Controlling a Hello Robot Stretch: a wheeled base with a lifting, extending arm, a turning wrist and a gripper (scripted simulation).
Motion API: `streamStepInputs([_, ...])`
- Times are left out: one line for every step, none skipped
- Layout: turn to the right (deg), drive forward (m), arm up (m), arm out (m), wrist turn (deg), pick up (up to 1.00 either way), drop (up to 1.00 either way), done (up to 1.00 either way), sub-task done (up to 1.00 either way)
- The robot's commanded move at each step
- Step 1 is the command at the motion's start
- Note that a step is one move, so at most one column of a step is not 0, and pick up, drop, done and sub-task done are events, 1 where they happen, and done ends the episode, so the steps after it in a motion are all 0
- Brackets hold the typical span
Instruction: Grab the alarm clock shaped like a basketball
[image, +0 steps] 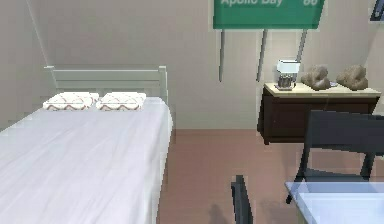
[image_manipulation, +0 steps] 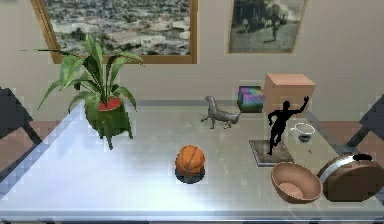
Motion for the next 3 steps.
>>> streamStepInputs([0.0,0.0,0.5,0.0,0.0,0.0,0.0,0.0,0.0])
streamStepInputs([0.0,0.0,0.26,0.0,0.0,0.0,0.0,0.0,0.0])
streamStepInputs([0.0,0.0,0.0,0.32,0.0,0.0,0.0,0.0,0.0])
